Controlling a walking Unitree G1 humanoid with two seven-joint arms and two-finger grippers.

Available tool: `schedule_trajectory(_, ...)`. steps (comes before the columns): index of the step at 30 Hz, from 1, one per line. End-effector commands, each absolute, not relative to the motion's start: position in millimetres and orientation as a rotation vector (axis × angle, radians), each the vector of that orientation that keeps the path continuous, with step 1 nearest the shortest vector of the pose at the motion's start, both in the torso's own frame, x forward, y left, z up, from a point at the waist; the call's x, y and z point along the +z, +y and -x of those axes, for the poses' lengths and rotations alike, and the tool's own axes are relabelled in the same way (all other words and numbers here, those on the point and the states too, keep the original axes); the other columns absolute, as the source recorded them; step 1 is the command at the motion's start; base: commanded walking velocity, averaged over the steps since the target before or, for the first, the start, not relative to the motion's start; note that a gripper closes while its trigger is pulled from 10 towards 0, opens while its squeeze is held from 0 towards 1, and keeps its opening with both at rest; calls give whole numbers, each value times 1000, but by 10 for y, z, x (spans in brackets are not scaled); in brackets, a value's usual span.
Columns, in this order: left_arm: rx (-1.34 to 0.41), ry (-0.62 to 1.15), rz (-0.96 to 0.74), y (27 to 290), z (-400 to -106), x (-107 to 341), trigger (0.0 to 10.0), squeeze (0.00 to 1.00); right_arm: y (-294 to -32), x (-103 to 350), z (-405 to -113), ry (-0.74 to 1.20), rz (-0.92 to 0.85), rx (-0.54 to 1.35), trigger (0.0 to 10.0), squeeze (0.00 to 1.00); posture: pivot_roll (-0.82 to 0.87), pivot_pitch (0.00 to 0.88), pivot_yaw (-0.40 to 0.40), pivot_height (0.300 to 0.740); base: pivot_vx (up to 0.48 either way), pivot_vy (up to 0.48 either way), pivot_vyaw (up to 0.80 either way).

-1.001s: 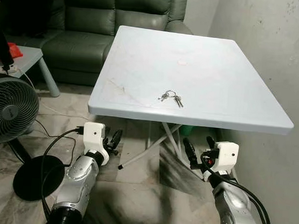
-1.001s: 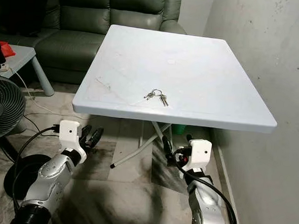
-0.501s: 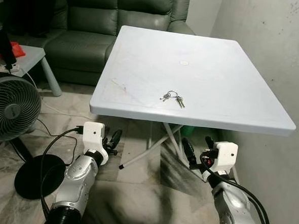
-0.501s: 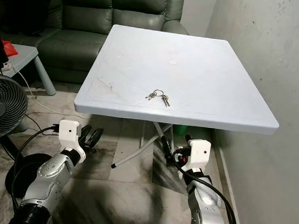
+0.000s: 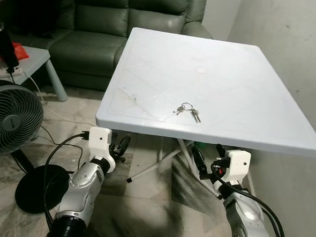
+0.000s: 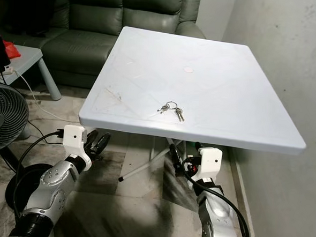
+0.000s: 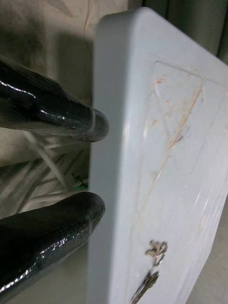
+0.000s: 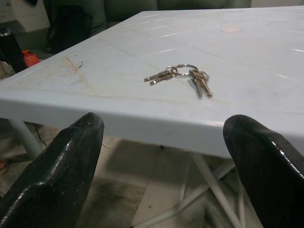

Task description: Hang keys on a hook

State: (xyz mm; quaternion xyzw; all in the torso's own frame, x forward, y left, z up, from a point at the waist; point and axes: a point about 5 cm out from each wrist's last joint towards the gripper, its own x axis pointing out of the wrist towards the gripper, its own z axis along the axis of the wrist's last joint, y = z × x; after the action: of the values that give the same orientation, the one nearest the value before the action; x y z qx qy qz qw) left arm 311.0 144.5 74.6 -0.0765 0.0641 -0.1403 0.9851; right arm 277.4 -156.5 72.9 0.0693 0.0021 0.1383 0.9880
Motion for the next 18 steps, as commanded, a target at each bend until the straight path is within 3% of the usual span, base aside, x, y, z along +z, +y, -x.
schedule_trajectory(1, -289, 127, 148, 1442, -3126, 768, 10000, 0, -1576, 733, -2783, 3, -128, 282, 10000, 0, -42, 0, -39, 740, 304, 0, 0)
schedule_trajectory(4, -289, 125, 148, 1440, -3132, 774, 10000, 0, -1565, 737, -2788, 5, -119, 293, 10000, 0, -43, 0, -39, 740, 301, 0, 0)
schedule_trajectory(10, -287, 122, 149, 1432, -3144, 779, 10000, 0, -1571, 745, -2804, 0, -109, 291, 10000, 0, -41, 0, -44, 740, 306, 0, 741)
schedule_trajectory(18, -280, 118, 152, 1435, -3152, 787, 10000, 0, -1590, 750, -2826, 2, -125, 284, 10000, 0, -37, 0, -50, 740, 306, 0, 0)
